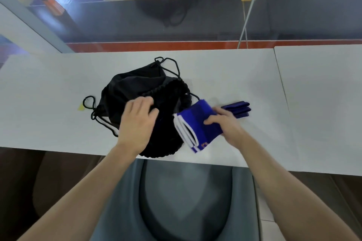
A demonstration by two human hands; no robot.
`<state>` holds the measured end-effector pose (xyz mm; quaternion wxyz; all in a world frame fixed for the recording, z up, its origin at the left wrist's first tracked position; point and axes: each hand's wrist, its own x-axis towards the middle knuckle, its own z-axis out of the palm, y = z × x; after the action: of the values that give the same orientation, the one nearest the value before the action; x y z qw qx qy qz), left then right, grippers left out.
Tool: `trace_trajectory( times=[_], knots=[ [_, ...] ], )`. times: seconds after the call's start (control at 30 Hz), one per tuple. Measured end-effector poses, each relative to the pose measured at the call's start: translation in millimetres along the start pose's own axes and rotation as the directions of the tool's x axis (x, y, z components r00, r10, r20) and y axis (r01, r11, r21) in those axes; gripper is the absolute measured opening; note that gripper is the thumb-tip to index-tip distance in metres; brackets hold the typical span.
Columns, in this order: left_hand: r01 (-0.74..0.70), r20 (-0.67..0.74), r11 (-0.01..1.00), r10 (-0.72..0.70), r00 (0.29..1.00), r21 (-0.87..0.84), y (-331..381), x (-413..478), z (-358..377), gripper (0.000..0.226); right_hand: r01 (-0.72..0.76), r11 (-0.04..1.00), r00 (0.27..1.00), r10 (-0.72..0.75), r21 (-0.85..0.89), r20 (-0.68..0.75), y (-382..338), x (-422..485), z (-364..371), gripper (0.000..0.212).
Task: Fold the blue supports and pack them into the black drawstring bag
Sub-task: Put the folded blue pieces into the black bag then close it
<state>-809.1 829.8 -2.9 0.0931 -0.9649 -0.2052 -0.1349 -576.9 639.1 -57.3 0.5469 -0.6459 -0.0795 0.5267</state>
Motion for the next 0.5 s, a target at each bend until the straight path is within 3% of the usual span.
trace_trajectory(
  times=[0.07, 0.13, 0.2, 0.33, 0.5],
  knots=[
    [-0.268, 0.110, 0.963, 0.270, 0.956, -0.035, 7, -1, 6, 0.018, -0.079, 0.996, 0.996, 0.081, -0.049, 0.039, 21, 3, 10, 0.039],
    [-0.339, 0.346, 0.939, 0.337, 0.876, -0.057, 13, -2, 16, 0.021, -0.083, 0.980, 0.996, 0.085, -0.179, 0.005, 35, 8, 16, 0.041],
    [-0.211, 0.517, 0.977, 0.187, 0.835, -0.014, 15, -2, 30, 0.031, -0.082, 0.944, 0.995, 0.060, -0.320, -0.078, 43, 12, 17, 0.047],
    [0.243, 0.598, 0.970, -0.186, 0.780, -0.016, 17, 13, 45, 0.037, -0.121, 0.864, 0.965, -0.014, -0.489, -0.263, 54, 7, 19, 0.060],
    [0.462, 0.626, 0.887, -0.351, 0.696, -0.016, -1, 30, 55, 0.031, -0.120, 0.831, 0.941, -0.079, -0.543, -0.328, 59, 4, 27, 0.058]
  ],
)
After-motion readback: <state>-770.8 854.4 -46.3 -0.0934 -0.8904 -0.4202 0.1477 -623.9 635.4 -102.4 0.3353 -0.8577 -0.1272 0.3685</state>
